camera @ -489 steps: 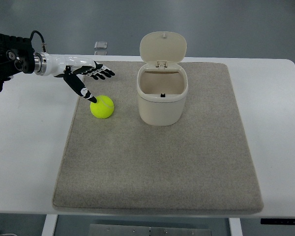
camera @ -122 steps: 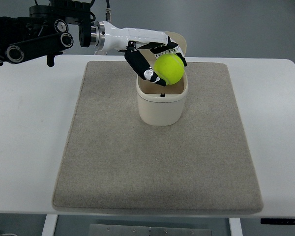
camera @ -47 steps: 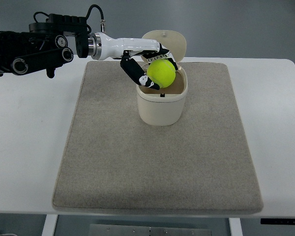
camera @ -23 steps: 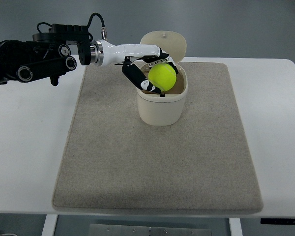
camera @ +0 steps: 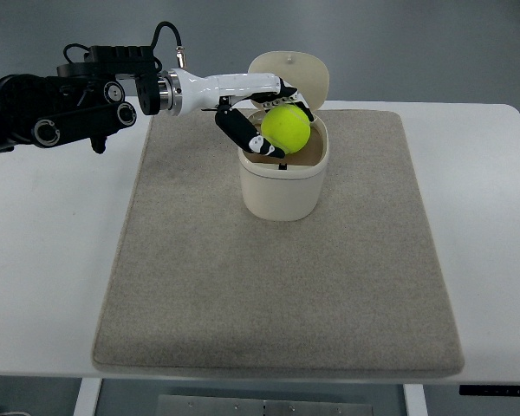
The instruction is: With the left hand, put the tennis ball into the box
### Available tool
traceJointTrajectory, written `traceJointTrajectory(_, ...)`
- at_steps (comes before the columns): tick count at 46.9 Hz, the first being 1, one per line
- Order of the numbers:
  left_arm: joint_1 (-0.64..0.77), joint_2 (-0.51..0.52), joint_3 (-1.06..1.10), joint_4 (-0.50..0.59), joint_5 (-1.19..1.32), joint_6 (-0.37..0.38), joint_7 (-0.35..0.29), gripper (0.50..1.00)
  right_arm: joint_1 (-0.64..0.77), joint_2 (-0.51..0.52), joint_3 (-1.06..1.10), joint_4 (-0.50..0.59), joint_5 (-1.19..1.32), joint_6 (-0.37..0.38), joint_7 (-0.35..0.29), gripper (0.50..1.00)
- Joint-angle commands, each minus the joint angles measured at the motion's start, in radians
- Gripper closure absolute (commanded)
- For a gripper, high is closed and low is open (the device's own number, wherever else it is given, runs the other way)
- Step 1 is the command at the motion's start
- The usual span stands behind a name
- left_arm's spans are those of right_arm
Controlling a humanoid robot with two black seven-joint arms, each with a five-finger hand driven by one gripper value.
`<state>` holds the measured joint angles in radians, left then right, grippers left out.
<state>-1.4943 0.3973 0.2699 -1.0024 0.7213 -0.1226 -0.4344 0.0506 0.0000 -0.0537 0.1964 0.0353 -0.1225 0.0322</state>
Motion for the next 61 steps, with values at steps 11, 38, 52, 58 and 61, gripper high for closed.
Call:
traceJointTrajectory(11, 0.000, 0.000, -0.001, -0.004, -0.002, 0.001, -0.001, 0.735, 0.000, 0.000, 0.000, 0.000, 0.000, 0.000, 0.000, 0.599)
traceJointTrajectory(38, 0.000, -0.001, -0.001, -0.005, -0.010, 0.001, -0.001, 0.699, 0.000, 0.000, 0.000, 0.000, 0.000, 0.000, 0.000, 0.599)
traceJointTrajectory(52, 0.000, -0.001, -0.003, -0.005, -0.013, 0.003, -0.001, 0.621, 0.000, 0.000, 0.000, 0.000, 0.000, 0.000, 0.000, 0.599)
traceJointTrajectory(58, 0.002, 0.000, -0.021, -0.008, -0.020, -0.002, -0.001, 0.619, 0.000, 0.000, 0.000, 0.000, 0.000, 0.000, 0.000, 0.599)
traceJointTrajectory(61, 0.002, 0.000, -0.031, -0.021, -0.023, -0.003, -0.001, 0.621, 0.000, 0.000, 0.000, 0.000, 0.000, 0.000, 0.000, 0.599)
